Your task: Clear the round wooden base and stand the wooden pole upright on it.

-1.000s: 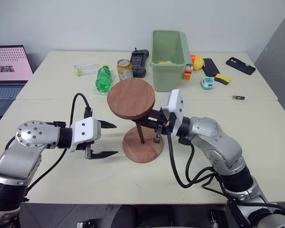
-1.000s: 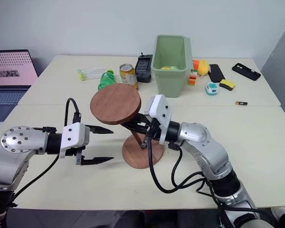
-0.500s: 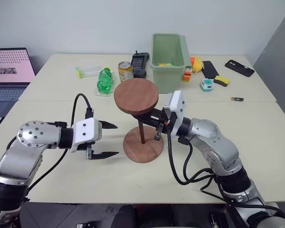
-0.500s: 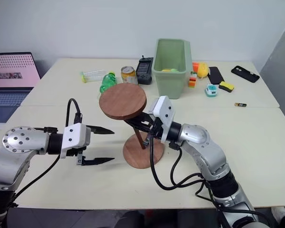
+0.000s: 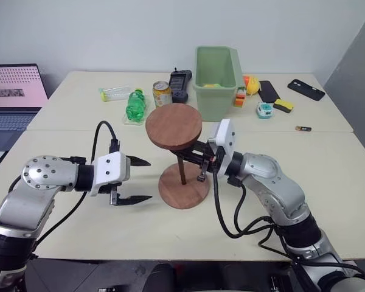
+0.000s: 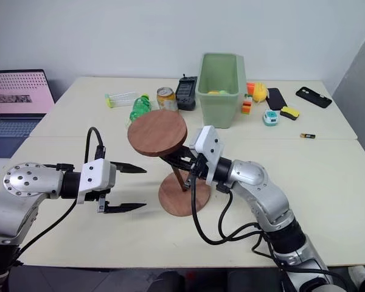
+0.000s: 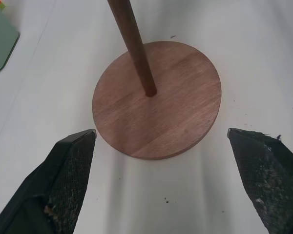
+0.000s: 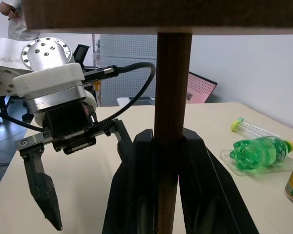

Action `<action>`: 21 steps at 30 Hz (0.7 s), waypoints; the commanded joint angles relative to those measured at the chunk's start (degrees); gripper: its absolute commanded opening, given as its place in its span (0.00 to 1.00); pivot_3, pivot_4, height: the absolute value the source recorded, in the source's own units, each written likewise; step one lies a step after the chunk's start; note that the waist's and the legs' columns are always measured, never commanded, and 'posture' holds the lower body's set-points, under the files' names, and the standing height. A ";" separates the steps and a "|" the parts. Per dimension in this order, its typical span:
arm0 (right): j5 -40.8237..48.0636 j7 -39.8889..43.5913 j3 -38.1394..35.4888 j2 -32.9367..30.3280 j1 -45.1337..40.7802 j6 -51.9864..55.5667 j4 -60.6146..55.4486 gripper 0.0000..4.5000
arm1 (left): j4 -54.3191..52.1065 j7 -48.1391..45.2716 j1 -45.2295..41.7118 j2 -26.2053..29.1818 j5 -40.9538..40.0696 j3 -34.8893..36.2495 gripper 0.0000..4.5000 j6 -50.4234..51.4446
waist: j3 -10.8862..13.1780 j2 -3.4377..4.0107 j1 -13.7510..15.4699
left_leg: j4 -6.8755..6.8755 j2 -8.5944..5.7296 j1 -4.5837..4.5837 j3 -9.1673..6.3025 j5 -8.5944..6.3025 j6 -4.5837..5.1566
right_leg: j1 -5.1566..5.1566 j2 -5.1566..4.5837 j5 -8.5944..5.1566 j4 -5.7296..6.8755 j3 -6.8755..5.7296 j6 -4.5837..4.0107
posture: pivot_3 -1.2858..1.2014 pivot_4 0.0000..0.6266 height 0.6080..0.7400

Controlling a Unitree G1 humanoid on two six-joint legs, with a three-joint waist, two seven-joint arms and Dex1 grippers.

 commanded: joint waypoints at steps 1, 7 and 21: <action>-5.23 -0.82 4.05 -2.37 2.20 7.49 8.52 0.05 | -0.07 -0.01 -0.57 -0.28 -0.32 0.24 1.00 -1.04 | -0.01 0.00 0.00 | 0.00 0.00 0.00 0.00 0.00 0.00 | 0.00 0.00 0.00 0.00 0.00 0.00 | 0.52 0.24 1.00; -7.25 -1.49 5.65 -3.61 2.76 7.97 10.35 0.05 | -0.14 0.21 -0.40 -0.57 -0.22 0.09 1.00 -1.12 | -0.15 0.07 0.03 | 0.00 -0.01 0.02 0.00 0.00 0.00 | 0.03 -0.01 0.00 -0.01 0.00 0.00 | 0.52 0.24 1.00; -4.73 -0.55 5.17 -3.45 3.80 8.21 5.22 0.05 | -0.19 0.07 -0.74 -1.23 -0.23 -0.23 1.00 -1.10 | -1.04 0.50 0.35 | -0.74 -0.06 1.34 -0.02 -0.06 0.08 | 1.21 0.04 -0.03 -0.92 0.08 0.00 | 0.52 0.24 1.00</action>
